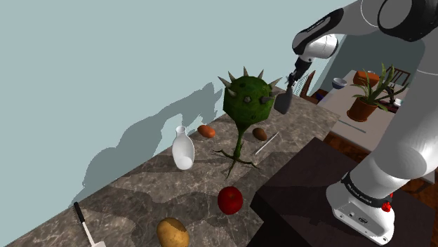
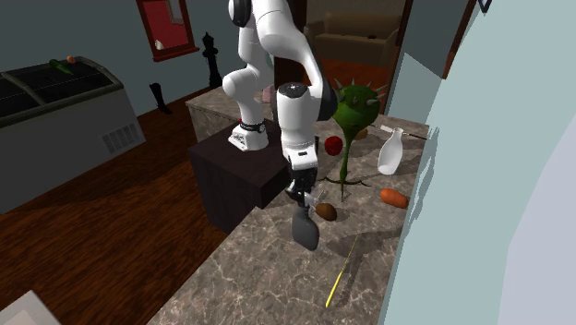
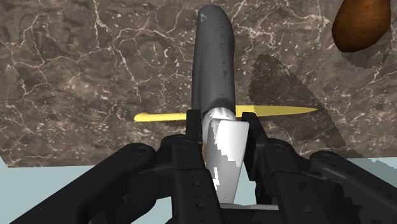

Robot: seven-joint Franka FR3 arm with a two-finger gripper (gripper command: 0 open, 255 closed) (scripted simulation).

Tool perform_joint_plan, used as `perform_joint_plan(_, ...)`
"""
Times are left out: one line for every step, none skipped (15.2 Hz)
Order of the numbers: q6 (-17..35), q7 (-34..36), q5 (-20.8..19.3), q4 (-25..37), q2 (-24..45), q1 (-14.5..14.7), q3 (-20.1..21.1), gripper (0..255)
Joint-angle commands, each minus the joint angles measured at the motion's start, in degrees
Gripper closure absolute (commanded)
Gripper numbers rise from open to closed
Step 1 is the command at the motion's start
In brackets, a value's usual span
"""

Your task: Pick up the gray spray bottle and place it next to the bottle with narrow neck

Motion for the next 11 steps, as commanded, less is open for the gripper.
perform_joint_plan(-1.39,0.70,-0.89,0.58,-0.95,0.26,-0.37,255)
perform_joint_plan(-2.01,1.01,-1.30,0.79,-1.42,0.37,-0.54,255)
perform_joint_plan(-2.64,1.31,-1.70,1.02,-1.88,0.49,-0.69,255)
perform_joint_plan(-3.26,1.61,-2.09,1.26,-2.34,0.59,-0.83,255)
perform_joint_plan(-3.90,1.91,-2.48,1.52,-2.79,0.69,-0.97,255)
perform_joint_plan(-4.53,2.20,-2.85,1.79,-3.22,0.78,-1.09,255)
perform_joint_plan(-5.17,2.48,-3.22,2.07,-3.65,0.87,-1.21,255)
perform_joint_plan(-5.82,2.75,-3.58,2.37,-4.07,0.96,-1.32,255)
perform_joint_plan(-6.47,3.02,-3.92,2.68,-4.47,1.04,-1.43,255)
perform_joint_plan(-7.13,3.28,-4.26,3.00,-4.87,1.11,-1.53,255)
perform_joint_plan(-7.78,3.54,-4.59,3.33,-5.26,1.18,-1.62,255)
